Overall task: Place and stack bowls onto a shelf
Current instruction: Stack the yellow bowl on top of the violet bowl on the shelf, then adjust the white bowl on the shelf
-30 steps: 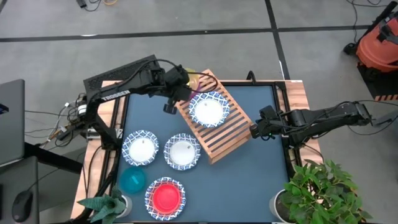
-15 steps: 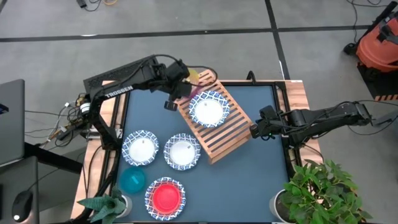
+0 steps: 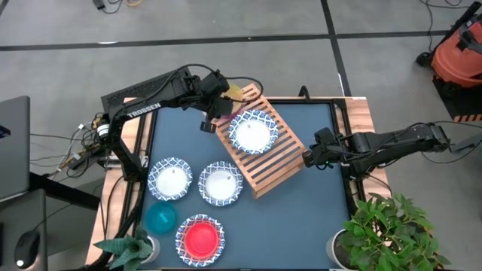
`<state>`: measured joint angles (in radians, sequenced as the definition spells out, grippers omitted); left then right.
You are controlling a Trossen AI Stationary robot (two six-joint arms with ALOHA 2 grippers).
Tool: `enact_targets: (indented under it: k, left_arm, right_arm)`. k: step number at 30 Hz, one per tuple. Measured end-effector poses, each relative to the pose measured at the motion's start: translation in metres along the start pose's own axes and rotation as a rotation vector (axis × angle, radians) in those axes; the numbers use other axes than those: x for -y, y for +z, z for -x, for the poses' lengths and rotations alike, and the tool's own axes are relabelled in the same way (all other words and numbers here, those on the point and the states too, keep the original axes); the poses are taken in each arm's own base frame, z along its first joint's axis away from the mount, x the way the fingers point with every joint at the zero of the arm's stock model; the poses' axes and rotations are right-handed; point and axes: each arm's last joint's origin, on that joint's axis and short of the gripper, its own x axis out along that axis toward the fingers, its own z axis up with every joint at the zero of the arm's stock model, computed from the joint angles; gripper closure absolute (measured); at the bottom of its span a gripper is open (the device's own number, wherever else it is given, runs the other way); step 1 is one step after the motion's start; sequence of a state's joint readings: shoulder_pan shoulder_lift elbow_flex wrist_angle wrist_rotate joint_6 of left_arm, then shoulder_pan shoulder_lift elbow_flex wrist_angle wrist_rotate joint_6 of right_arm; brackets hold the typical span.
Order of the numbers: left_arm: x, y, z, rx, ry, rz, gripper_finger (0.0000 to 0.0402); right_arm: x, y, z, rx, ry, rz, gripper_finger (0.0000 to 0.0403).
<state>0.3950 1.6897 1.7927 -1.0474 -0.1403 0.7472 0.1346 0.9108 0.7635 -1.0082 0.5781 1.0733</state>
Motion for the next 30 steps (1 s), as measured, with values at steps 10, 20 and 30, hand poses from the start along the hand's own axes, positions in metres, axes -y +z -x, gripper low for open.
enact_targets:
  k: [10,20,30]
  left_arm:
    - [-0.001,0.000,0.000,-0.003,0.018,0.031,0.0320]
    - [-0.004,0.001,0.001,-0.037,0.108,0.118,0.0272]
    - [0.010,0.013,0.005,0.047,0.017,0.294,0.0298]
  right_arm:
    - [0.000,0.000,0.000,0.000,0.000,0.000,0.0367]
    - [0.000,0.000,0.000,0.000,0.000,0.000,0.0367]
    - [0.000,0.000,0.000,0.000,0.000,0.000,0.0367]
